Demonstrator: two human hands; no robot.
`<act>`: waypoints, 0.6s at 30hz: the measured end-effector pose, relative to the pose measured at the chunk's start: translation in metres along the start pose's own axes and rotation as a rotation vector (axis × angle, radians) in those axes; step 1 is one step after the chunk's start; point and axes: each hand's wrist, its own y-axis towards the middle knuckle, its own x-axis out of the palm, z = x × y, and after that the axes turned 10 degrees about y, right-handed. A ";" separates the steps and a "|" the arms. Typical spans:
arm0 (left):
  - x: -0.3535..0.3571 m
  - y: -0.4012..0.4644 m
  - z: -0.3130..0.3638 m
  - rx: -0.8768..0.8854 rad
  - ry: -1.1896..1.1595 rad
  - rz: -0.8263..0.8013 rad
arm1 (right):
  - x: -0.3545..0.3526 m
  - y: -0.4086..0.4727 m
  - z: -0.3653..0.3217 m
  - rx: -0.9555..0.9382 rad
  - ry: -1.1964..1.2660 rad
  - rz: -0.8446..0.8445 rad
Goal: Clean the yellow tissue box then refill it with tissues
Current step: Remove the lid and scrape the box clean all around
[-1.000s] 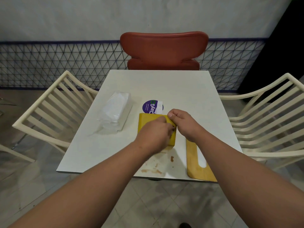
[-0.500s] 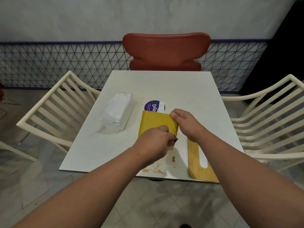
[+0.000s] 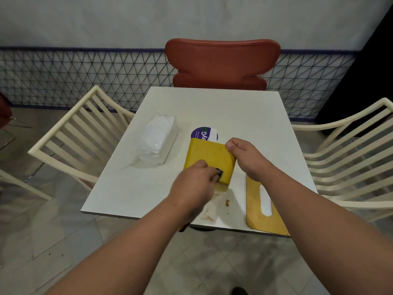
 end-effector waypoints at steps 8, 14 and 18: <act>-0.020 0.015 -0.034 -0.223 0.009 0.064 | 0.003 -0.002 0.001 -0.002 -0.032 -0.023; -0.009 0.037 0.008 -0.094 0.061 -0.005 | 0.001 -0.003 0.001 0.002 -0.027 -0.032; -0.019 0.040 -0.035 -0.312 0.033 0.082 | -0.003 -0.004 -0.002 0.017 -0.052 -0.063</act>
